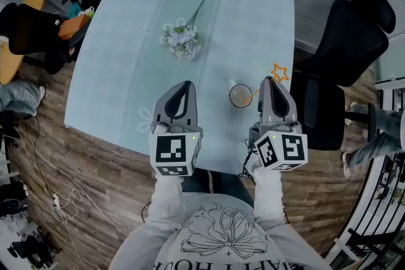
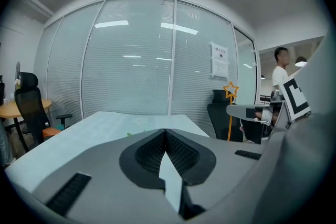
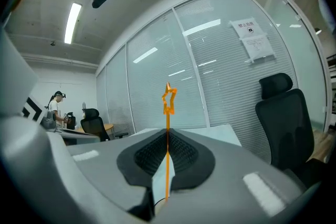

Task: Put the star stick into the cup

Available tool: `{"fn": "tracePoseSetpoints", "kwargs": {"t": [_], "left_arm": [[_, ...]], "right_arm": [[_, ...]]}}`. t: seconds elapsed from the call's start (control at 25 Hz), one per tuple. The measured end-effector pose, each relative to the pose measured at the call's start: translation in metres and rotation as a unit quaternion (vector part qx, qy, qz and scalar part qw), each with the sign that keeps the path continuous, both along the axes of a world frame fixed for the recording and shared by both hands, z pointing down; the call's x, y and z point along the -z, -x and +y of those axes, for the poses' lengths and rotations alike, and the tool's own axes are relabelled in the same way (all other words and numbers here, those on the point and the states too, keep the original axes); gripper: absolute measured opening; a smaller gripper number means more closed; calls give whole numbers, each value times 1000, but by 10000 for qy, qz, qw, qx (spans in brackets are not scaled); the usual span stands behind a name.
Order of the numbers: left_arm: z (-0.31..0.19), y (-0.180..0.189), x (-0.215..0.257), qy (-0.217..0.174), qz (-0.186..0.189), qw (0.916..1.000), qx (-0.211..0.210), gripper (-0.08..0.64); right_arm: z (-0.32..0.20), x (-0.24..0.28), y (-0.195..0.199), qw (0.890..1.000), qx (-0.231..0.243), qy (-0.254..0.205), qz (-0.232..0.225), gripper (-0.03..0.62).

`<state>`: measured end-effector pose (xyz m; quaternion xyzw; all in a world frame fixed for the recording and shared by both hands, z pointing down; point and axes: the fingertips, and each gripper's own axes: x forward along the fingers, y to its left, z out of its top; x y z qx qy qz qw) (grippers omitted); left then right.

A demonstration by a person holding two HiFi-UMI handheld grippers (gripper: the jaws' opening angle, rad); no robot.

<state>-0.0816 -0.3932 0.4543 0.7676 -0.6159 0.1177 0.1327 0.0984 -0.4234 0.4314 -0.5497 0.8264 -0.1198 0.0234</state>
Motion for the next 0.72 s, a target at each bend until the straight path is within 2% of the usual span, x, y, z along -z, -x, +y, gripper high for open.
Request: {"fn": "tracePoseSetpoints", "kwargs": {"t": [0.32,0.72], "left_arm": [[-14,-2,-29,224,23,9996,-140,6],[-19,-8,-56,454,46,9988,-192,6]], "right_arm": [[-16,-33,4,9996,-82,281,-10,12],[-26,-74,3,9977,-40,631,256,12]]}}
